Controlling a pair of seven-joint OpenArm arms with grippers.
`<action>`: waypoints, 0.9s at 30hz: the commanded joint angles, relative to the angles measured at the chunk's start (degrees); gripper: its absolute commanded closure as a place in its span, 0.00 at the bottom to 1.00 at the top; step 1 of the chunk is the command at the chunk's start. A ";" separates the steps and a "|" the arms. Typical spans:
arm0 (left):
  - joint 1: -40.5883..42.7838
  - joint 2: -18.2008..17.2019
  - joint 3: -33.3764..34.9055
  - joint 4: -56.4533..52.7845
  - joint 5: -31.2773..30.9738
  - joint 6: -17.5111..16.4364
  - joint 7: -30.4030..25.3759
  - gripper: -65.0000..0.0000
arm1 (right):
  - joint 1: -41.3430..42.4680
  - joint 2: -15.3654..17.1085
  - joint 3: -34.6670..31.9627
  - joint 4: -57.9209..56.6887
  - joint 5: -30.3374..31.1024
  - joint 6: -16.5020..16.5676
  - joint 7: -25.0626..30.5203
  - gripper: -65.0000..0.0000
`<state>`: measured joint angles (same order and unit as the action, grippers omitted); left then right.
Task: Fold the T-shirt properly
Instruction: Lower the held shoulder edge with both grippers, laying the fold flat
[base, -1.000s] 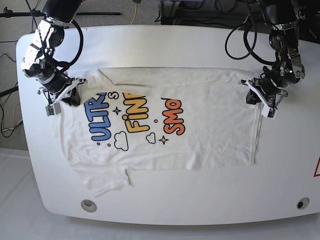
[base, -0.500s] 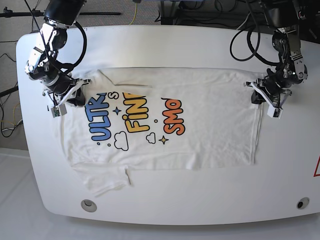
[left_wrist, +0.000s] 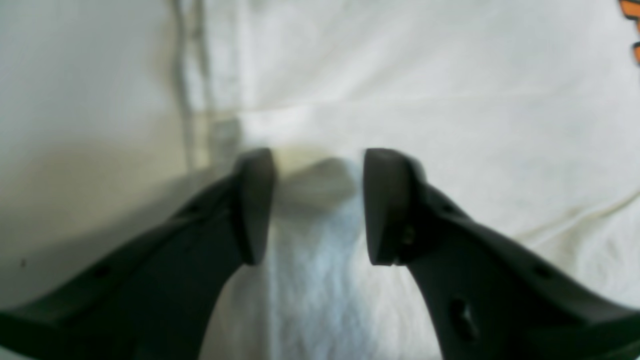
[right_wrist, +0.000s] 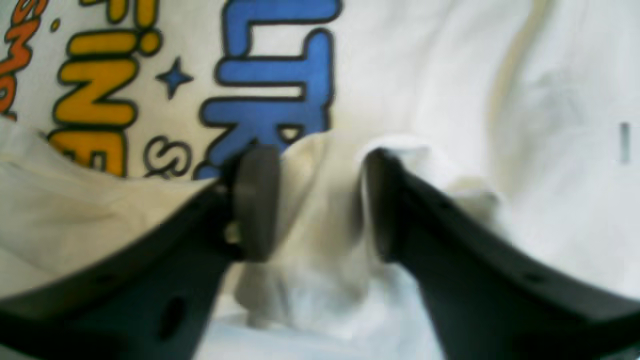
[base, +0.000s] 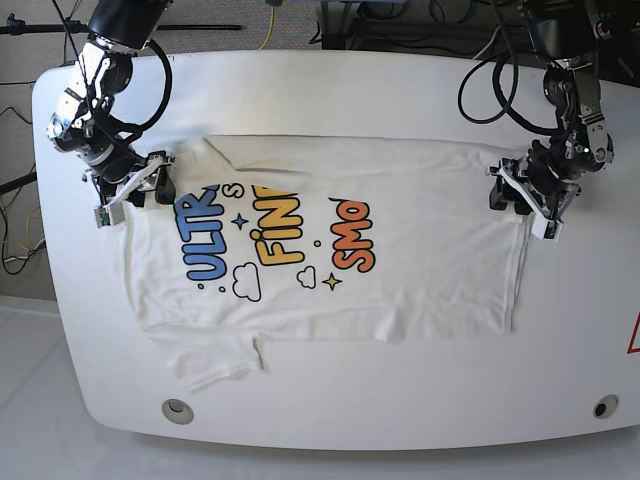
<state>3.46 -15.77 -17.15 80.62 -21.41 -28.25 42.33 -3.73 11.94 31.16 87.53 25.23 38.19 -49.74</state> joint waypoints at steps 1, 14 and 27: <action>-0.74 -1.03 -0.54 1.10 0.10 0.24 -0.96 0.49 | 0.78 0.99 0.45 1.02 0.74 -0.17 1.10 0.40; -0.84 -1.93 -1.78 10.77 0.90 0.15 -1.91 0.47 | 1.41 1.56 2.05 5.53 0.69 -1.37 0.12 0.24; 0.54 -1.83 1.45 15.14 0.72 1.90 -3.08 1.00 | 0.30 3.29 1.97 13.93 -5.15 -1.61 4.63 0.70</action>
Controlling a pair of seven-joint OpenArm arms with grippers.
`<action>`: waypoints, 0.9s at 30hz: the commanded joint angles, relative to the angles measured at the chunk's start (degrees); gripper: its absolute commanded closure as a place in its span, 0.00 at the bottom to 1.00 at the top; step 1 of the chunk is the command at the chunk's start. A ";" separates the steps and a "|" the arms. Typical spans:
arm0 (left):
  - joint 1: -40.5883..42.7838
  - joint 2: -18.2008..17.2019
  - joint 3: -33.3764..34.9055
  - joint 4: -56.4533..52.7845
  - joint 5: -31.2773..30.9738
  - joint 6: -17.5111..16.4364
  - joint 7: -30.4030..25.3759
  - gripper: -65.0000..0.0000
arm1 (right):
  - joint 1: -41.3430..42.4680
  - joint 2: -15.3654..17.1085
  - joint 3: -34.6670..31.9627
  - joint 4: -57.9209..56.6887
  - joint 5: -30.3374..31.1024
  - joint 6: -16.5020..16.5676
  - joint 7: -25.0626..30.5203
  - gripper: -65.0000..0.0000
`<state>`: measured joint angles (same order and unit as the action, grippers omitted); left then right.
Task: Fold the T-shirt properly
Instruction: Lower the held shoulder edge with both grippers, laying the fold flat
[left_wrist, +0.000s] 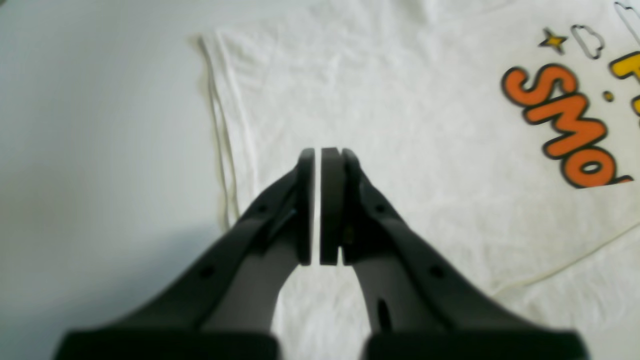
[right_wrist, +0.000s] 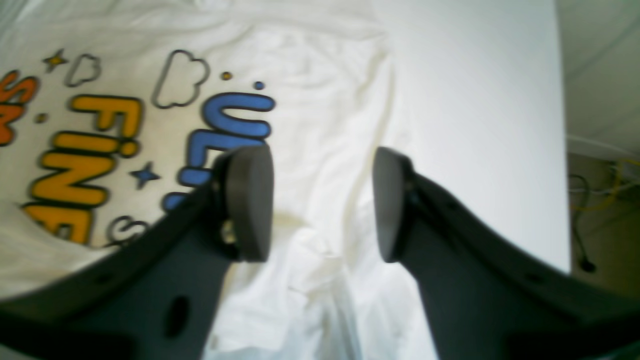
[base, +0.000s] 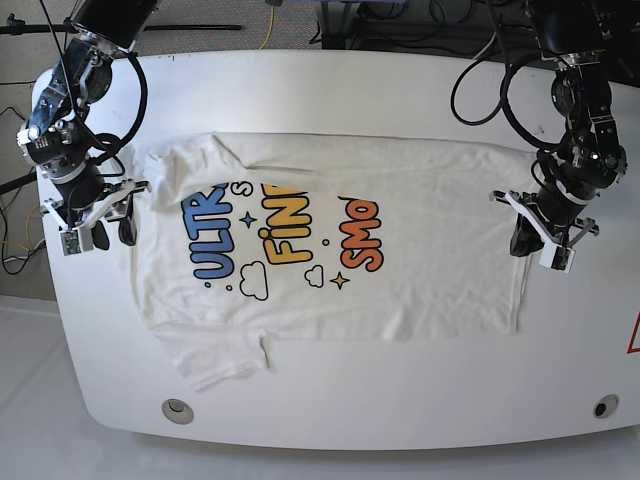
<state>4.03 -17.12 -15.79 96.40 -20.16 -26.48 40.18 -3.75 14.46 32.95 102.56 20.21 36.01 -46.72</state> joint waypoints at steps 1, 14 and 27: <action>0.12 -0.30 0.48 -1.82 -0.58 0.17 -0.75 1.00 | 0.71 0.67 0.01 -2.65 -0.60 1.16 2.41 0.79; 5.47 -0.31 -0.72 -4.24 -0.36 -0.09 0.98 0.93 | 0.43 0.12 -0.21 -7.71 -1.86 3.68 1.80 0.79; 7.55 0.48 -1.69 -4.53 0.02 -1.02 -4.42 0.52 | -2.00 0.10 -2.54 -10.45 -4.15 1.84 6.95 0.79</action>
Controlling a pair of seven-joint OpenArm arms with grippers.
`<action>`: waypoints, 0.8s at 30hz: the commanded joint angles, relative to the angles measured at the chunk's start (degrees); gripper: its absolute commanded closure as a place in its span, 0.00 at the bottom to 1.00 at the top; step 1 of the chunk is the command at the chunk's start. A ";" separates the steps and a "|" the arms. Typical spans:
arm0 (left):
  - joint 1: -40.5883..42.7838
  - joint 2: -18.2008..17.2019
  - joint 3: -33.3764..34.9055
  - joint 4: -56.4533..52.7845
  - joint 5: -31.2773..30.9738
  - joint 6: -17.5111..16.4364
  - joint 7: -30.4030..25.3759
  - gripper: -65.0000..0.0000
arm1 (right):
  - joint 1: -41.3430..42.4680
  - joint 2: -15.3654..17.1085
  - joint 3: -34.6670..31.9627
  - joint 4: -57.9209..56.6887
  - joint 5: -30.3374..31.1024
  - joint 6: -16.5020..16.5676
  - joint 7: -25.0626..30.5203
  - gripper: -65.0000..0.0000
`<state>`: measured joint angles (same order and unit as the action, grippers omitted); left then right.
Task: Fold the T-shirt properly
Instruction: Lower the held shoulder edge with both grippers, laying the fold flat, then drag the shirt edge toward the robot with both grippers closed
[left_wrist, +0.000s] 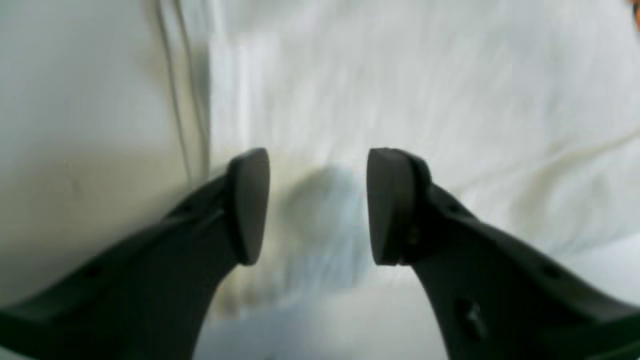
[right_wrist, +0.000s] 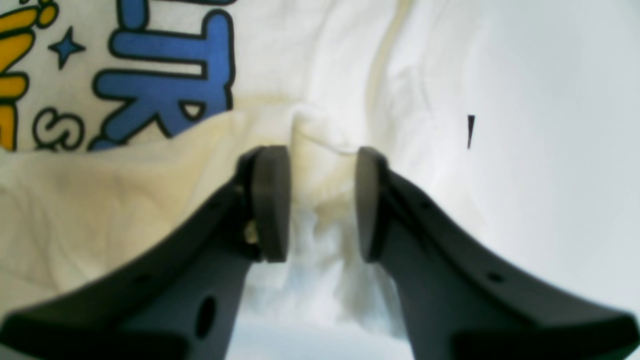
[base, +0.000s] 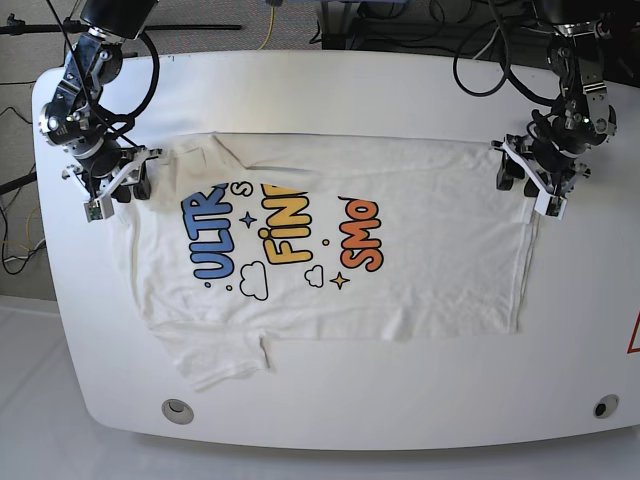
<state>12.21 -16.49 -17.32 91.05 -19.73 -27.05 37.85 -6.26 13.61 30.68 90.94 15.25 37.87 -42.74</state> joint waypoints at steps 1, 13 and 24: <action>-0.63 0.09 0.00 0.83 -0.23 -0.46 -2.80 0.51 | 0.41 0.96 -0.66 1.23 0.56 -0.19 3.48 0.81; -1.28 3.32 5.61 -0.52 2.67 -0.80 -11.30 1.00 | -0.26 1.62 -4.68 2.30 -1.12 -1.92 5.86 1.00; 0.35 2.84 4.14 0.72 0.92 -0.63 -8.84 1.00 | -6.16 0.54 -1.29 9.60 1.49 0.92 -1.65 1.00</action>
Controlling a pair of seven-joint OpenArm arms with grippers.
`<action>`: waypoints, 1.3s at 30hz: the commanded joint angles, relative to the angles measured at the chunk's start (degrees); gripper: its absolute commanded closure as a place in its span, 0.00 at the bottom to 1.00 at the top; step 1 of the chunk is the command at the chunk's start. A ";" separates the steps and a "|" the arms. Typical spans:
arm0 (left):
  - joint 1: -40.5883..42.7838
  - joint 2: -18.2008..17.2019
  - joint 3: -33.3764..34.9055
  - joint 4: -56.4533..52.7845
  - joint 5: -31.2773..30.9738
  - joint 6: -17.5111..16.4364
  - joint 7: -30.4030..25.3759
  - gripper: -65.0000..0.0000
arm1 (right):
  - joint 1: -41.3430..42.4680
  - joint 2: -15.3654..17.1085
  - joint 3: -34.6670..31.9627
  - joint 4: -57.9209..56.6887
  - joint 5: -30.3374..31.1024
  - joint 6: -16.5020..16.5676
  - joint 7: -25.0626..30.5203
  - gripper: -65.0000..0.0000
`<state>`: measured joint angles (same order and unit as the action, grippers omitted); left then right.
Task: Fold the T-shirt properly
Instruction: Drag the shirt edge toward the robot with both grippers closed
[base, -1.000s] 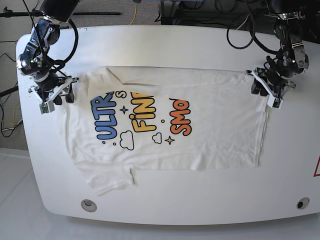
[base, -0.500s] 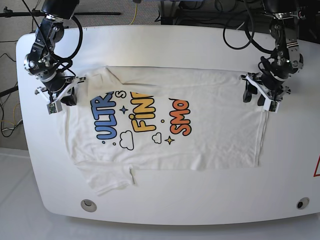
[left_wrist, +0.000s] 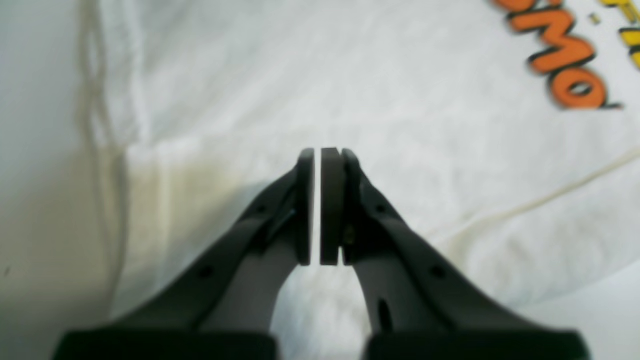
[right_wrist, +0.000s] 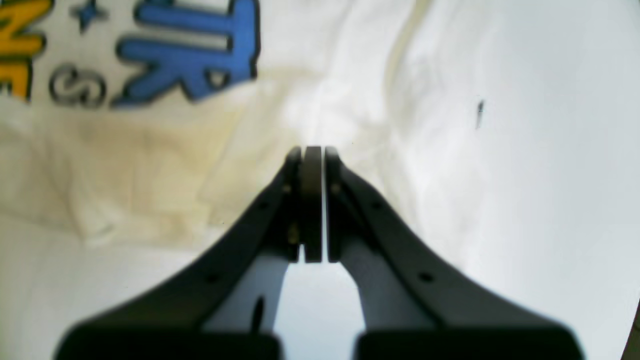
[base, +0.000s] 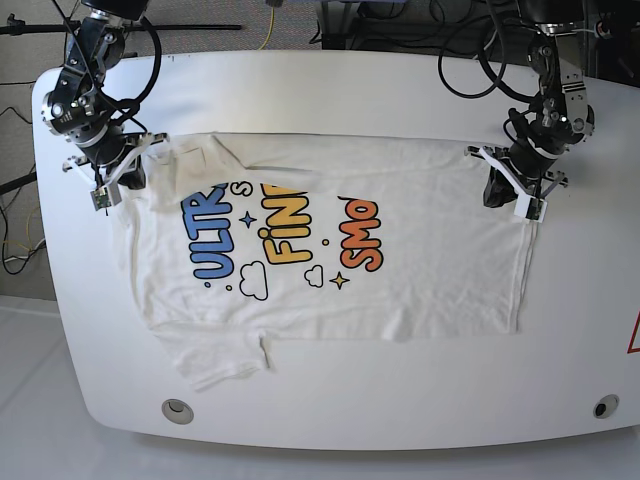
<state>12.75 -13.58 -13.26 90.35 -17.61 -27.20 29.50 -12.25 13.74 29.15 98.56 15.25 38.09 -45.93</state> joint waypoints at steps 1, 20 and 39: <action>0.02 -0.09 -0.01 1.46 -1.29 -0.43 -0.30 1.00 | -0.69 0.35 0.30 2.06 1.55 0.82 1.56 1.00; 13.56 -0.63 -0.62 2.89 -0.88 0.82 -2.85 0.70 | -8.28 0.12 2.49 -1.09 0.98 0.97 6.02 1.00; 16.34 1.56 0.03 -0.45 -1.13 -0.51 -6.75 1.00 | -6.34 -1.12 2.28 -4.93 -1.89 1.17 6.58 1.00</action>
<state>28.93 -12.16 -13.80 90.89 -21.39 -28.47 18.31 -18.92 12.25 31.35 92.71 13.93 38.94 -38.61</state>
